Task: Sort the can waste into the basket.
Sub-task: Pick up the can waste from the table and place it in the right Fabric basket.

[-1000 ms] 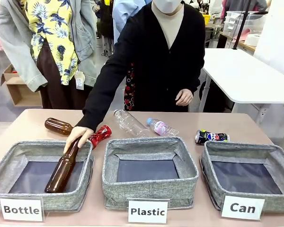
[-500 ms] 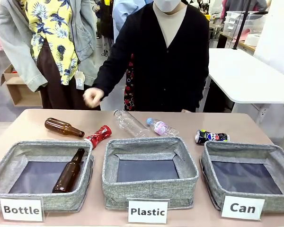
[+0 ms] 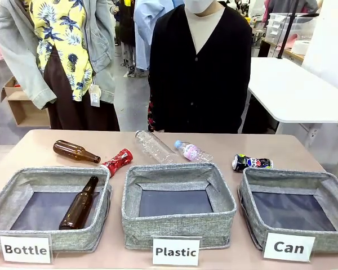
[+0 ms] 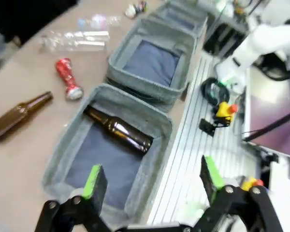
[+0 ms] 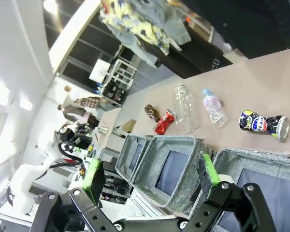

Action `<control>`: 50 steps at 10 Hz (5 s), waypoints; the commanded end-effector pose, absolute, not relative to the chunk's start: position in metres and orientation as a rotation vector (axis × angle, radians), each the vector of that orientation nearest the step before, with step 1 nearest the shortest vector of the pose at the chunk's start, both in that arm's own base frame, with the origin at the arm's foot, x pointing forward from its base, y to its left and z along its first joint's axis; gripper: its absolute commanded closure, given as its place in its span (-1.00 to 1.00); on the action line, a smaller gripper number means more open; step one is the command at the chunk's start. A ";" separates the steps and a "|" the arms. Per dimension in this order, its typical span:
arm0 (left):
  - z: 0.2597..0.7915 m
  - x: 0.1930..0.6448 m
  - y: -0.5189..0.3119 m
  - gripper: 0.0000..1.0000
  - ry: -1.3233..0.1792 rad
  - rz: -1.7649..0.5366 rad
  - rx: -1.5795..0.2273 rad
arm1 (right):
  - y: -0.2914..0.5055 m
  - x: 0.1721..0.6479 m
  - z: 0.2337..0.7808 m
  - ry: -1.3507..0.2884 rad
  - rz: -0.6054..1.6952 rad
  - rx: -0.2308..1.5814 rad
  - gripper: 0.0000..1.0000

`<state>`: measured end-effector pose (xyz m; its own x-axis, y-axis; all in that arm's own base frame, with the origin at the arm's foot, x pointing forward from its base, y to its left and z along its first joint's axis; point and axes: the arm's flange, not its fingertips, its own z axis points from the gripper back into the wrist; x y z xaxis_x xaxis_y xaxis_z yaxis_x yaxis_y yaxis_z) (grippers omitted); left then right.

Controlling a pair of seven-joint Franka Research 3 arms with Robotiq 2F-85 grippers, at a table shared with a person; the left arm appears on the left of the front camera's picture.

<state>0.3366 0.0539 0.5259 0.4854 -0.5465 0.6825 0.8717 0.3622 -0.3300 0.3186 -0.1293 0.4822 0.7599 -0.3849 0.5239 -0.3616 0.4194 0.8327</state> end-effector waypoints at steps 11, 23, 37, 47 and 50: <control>0.403 0.581 -0.219 -1.00 -0.206 -1.050 -0.263 | -0.130 0.323 0.483 -0.789 0.000 1.180 -1.00; 0.304 0.591 -0.235 -1.00 -0.103 -0.972 -0.110 | -0.130 0.323 0.483 -0.789 0.000 1.180 -1.00; 0.508 0.378 -0.103 1.00 -0.275 -1.588 -0.450 | -0.130 0.323 0.483 -0.789 0.000 1.180 -1.00; 0.529 0.364 -0.060 0.50 -0.435 -1.744 -0.460 | -0.130 0.323 0.483 -0.789 0.000 1.180 -1.00; 0.581 0.331 0.065 0.50 -0.528 -1.829 -0.513 | -0.130 0.323 0.483 -0.789 0.000 1.180 -1.00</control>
